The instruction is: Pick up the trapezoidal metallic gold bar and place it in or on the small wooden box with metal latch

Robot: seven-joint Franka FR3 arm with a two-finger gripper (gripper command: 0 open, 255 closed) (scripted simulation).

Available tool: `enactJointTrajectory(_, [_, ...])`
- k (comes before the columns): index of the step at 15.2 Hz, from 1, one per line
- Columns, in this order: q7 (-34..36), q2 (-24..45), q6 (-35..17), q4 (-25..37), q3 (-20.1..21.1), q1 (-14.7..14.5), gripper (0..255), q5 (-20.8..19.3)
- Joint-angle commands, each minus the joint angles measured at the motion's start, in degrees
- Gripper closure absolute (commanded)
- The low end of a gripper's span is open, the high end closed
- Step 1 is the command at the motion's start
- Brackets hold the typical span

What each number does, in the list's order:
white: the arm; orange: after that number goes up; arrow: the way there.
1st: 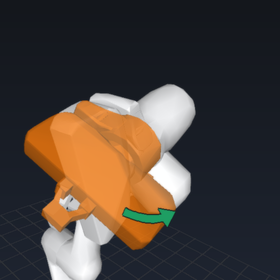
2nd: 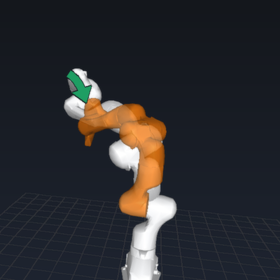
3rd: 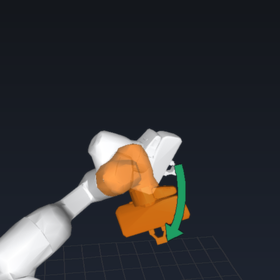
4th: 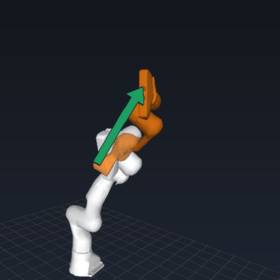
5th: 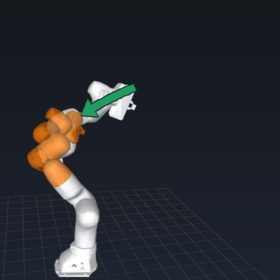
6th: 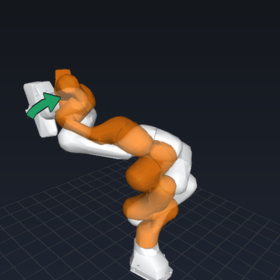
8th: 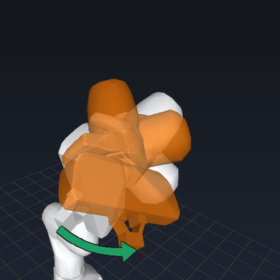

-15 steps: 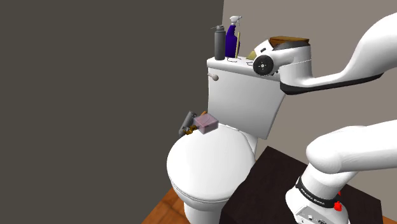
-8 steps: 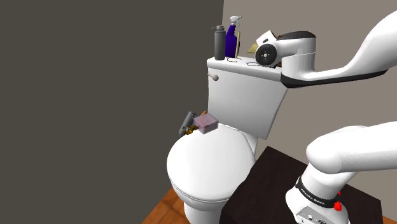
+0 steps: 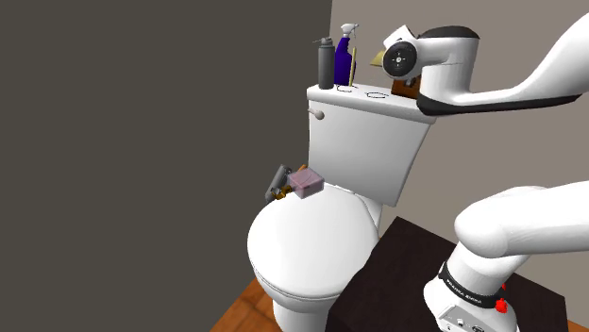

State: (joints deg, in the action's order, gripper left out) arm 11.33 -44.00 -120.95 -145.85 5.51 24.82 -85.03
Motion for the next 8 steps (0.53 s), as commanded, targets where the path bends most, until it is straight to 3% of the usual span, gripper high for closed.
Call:
enactJointTrajectory(1, [-1.26, -0.11, 0.07, 1.10, -0.22, -0.03, 255, 0.44])
enactJointTrajectory(8, [-6.16, 0.05, 0.65, 5.49, -0.65, -0.39, 255, 2.64])
